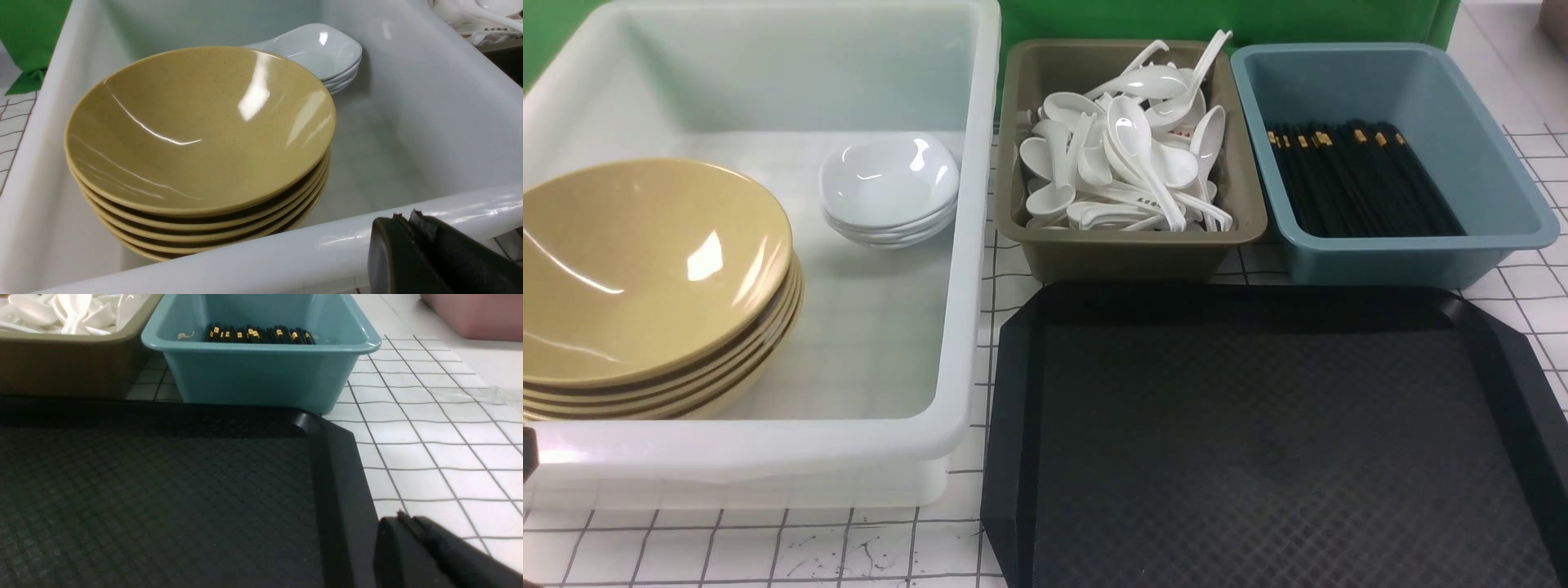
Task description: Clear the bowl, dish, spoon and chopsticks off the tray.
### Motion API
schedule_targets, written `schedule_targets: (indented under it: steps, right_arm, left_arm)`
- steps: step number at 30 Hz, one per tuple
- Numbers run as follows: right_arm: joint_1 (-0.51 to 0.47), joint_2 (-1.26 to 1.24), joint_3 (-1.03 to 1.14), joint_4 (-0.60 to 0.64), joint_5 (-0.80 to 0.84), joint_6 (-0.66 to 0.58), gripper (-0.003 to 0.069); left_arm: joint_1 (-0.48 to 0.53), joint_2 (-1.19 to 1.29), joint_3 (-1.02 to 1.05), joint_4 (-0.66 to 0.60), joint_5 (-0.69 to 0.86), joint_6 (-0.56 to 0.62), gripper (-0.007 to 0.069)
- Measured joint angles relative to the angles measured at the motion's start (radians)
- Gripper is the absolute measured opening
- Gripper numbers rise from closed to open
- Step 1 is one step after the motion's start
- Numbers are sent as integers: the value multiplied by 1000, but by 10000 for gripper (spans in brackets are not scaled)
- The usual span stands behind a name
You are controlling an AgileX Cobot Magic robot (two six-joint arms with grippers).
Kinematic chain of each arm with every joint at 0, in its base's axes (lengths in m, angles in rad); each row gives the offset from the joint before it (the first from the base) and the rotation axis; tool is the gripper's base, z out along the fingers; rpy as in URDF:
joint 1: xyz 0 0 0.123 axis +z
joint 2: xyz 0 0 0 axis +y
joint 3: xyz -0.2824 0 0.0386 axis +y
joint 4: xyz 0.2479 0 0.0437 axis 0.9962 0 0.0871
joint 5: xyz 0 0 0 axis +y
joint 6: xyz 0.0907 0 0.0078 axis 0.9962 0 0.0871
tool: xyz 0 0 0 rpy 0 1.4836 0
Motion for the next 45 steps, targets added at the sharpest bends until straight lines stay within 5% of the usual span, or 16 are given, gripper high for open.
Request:
schedule_targets:
  steps: [9,17,27,45]
  right_arm:
    - [0,0,0,0,1,0,46]
    - [0,0,0,0,1,0,52]
    - [0,0,-1,-1,3,0,57]
    - [0,0,-1,-1,6,1,76]
  left_arm:
    - [15,-28,135,6,-176,-1,-6]
    - [124,-230,501,9,-640,-131,-6]
    - [128,-265,538,30,-414,-165,-6]
    - [128,-265,538,30,-410,-160,-6]
